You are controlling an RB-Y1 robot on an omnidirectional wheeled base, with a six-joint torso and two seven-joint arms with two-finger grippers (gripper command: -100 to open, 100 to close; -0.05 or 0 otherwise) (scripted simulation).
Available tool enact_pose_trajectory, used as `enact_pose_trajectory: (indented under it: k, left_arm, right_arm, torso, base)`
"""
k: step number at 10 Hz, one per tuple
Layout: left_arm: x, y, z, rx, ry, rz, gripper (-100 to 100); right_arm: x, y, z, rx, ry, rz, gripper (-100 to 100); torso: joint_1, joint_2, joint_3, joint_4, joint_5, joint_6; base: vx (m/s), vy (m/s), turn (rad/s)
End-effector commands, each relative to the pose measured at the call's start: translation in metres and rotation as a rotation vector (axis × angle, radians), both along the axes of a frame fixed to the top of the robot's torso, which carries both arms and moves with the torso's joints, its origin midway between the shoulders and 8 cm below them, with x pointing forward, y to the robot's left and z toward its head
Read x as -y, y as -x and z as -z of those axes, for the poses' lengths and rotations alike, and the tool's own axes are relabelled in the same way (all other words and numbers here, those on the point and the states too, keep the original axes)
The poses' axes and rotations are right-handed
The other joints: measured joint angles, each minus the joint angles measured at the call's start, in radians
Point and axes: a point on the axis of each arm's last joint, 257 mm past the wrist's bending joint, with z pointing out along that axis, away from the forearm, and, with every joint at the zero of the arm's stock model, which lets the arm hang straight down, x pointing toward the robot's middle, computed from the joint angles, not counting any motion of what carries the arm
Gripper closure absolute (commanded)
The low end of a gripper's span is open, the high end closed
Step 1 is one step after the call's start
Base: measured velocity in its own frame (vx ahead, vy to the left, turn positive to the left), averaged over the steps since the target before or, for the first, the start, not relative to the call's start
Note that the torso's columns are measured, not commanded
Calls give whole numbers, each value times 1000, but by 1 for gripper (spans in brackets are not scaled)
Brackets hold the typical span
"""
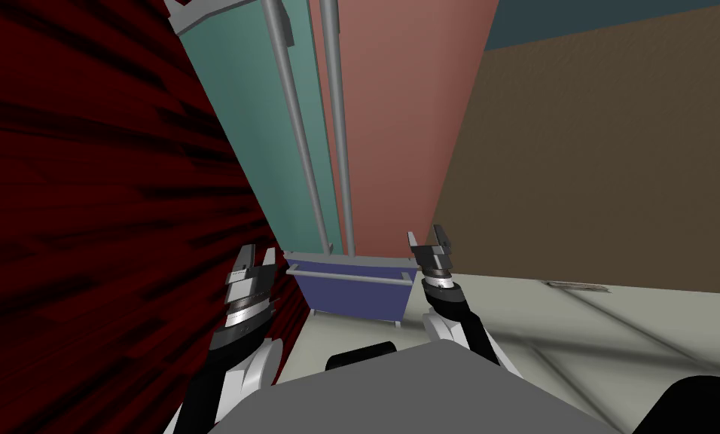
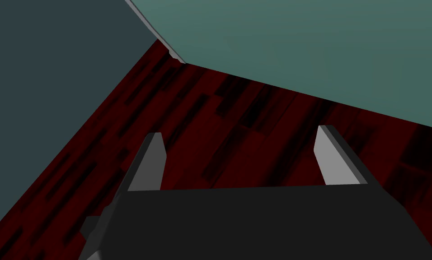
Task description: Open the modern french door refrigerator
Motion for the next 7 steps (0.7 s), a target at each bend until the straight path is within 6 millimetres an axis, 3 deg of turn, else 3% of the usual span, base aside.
enact_pose_trajectory:
  k: [1,7]
  left_arm:
    - [0,0,0,0,0,0,0]
    - [0,0,0,0,0,0,0]
  right_arm:
    - [0,0,0,0,0,0,0]
    - [0,0,0,0,0,0,0]
  torso:
    - [0,40,-82,41,0,0]
    - [0,470,-939,470,0,0]
  base:
    - [0,0,0]
    - [0,0,0]
